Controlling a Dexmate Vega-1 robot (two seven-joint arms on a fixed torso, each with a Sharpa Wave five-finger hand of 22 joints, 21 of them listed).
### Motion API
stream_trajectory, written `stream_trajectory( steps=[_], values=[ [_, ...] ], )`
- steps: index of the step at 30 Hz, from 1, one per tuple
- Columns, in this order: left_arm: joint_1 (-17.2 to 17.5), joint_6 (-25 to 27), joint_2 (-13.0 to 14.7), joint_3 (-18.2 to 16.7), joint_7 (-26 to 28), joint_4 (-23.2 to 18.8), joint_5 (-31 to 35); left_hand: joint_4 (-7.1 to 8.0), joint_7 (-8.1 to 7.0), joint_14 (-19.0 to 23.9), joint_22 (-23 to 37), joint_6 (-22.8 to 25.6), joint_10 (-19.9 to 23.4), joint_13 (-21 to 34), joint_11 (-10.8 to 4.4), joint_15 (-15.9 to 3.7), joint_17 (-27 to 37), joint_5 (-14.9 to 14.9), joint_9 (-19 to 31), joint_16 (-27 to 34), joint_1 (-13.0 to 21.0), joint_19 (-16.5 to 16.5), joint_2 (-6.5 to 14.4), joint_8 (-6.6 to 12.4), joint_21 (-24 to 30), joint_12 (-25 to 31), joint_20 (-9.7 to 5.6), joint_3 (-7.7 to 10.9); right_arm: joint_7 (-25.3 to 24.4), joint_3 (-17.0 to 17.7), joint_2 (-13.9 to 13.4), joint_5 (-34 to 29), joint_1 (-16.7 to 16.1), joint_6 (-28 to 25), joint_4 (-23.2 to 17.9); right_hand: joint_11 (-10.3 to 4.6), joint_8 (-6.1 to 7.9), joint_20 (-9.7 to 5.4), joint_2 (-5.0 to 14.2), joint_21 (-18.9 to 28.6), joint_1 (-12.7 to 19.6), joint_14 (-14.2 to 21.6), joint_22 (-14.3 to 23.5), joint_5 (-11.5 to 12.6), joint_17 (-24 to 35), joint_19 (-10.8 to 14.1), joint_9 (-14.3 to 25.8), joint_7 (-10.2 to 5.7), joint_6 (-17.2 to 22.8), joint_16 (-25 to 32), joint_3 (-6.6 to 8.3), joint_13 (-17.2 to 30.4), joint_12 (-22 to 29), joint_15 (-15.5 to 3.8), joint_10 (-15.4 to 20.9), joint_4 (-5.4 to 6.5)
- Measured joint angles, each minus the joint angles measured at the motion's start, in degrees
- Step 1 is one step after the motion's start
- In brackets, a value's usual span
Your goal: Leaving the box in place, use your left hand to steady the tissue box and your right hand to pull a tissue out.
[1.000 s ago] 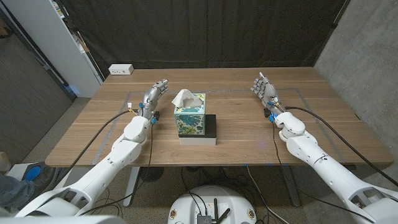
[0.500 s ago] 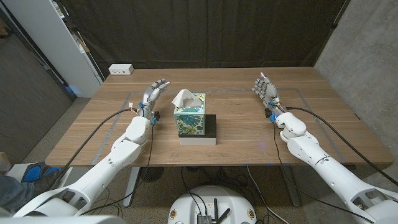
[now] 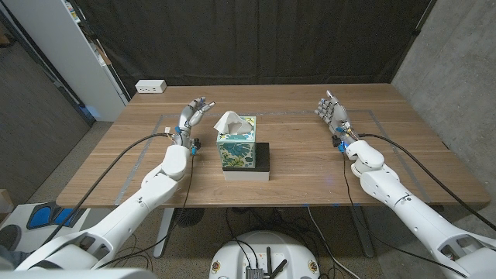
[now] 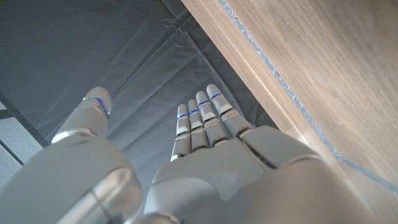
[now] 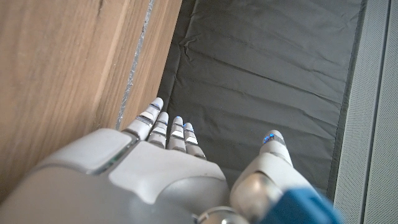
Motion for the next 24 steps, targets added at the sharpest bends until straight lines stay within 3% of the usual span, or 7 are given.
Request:
stream_trajectory(
  steps=[14,15,21,24],
  values=[
    [0.93,5.31,1.63,0.52,4.16,-3.23,6.66,0.48,-0.57,0.00,-0.01,0.55,0.57,0.28,-0.60,0.00,-0.01,0.00,-0.01,0.00,0.51,0.62,0.07,0.00,-0.01,0.00,0.00,-0.48,2.04,-0.18,-0.79,-0.92,0.12,2.50,0.66,-0.18,0.00,-0.21,0.61,0.00,-0.61,0.48,0.00,0.00,-0.25,0.20,0.00,0.22,0.22,0.00,0.24,0.00,0.00,-0.18,0.61,-0.24],
    [1.23,5.64,2.93,0.98,4.31,-4.64,7.08,0.47,-0.57,0.00,-0.01,0.55,0.45,0.28,-0.71,0.00,-0.01,0.00,-0.01,0.00,0.51,0.62,0.07,0.00,-0.01,0.00,0.00,-0.48,2.08,-0.20,-0.74,-1.37,0.15,2.93,0.80,-0.18,0.00,-0.21,0.61,0.00,-0.61,0.52,0.00,0.00,-0.25,0.20,0.00,0.22,0.22,0.00,0.24,0.00,0.00,-0.13,0.61,-0.24],
    [1.52,6.55,3.70,1.25,4.56,-5.46,8.14,0.66,-0.57,-0.01,-0.01,0.55,0.36,0.28,-0.81,0.00,0.09,0.00,-0.01,-0.27,0.51,0.40,0.07,0.00,-0.01,-0.22,-0.22,-0.67,1.93,-0.23,-0.44,-1.38,0.29,2.93,1.27,-0.18,0.00,0.00,0.63,0.00,-0.59,0.52,0.00,0.00,-0.29,0.41,0.00,0.22,0.22,0.00,0.24,0.00,0.00,-0.13,0.61,-0.24],
    [1.69,6.73,3.86,1.26,4.52,-5.71,8.17,0.66,-0.54,-0.04,-0.01,0.52,0.15,0.28,-0.59,-0.02,0.28,0.00,-0.01,-0.27,1.27,-0.05,0.83,-0.25,-0.26,-0.46,0.23,-0.67,1.77,-0.18,-0.44,-1.41,0.19,2.96,1.24,-0.18,0.00,0.21,0.91,0.00,-0.31,0.52,-0.01,0.00,-0.51,0.61,-0.01,0.23,0.21,0.00,0.24,0.00,0.00,-0.13,0.60,-0.24]
  ],
)
